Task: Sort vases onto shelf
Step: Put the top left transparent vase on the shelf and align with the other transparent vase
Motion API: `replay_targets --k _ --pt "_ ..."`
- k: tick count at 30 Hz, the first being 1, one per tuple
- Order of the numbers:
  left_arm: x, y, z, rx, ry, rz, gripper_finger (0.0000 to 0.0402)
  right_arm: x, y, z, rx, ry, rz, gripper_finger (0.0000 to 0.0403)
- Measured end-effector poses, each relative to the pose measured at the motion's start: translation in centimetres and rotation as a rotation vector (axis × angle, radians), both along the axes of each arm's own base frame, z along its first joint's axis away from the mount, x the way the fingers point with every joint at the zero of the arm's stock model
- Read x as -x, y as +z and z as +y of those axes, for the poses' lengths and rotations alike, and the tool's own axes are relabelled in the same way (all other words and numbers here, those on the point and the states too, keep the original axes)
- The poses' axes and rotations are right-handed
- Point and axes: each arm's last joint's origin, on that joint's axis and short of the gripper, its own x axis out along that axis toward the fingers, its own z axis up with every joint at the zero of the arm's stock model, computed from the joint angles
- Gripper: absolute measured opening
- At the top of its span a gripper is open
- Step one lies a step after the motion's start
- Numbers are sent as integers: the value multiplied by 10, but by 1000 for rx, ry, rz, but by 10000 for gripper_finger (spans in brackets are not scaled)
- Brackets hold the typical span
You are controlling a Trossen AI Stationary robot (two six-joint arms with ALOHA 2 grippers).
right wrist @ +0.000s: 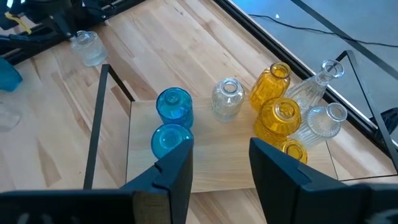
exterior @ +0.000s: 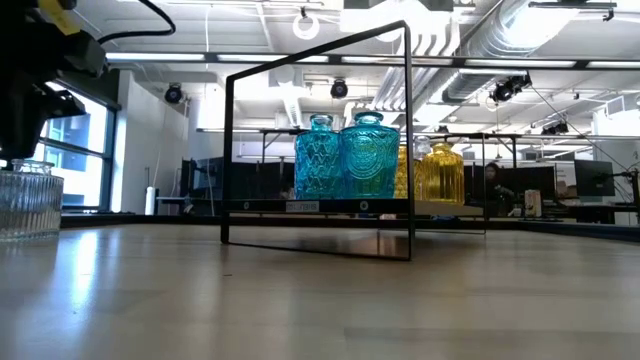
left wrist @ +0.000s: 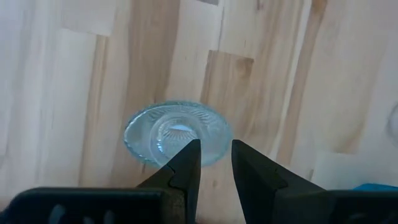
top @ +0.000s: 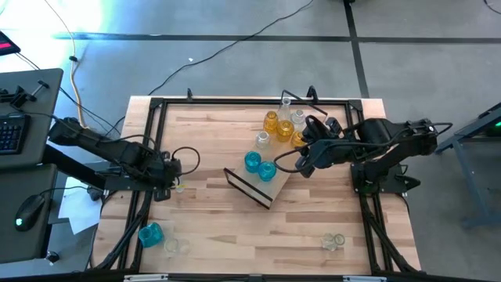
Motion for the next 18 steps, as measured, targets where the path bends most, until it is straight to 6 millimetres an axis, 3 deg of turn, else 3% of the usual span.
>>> replay_targets --k 18 --pt "-3 1 0 -20 64 -44 81 0 0 0 -4 -4 -3 140"
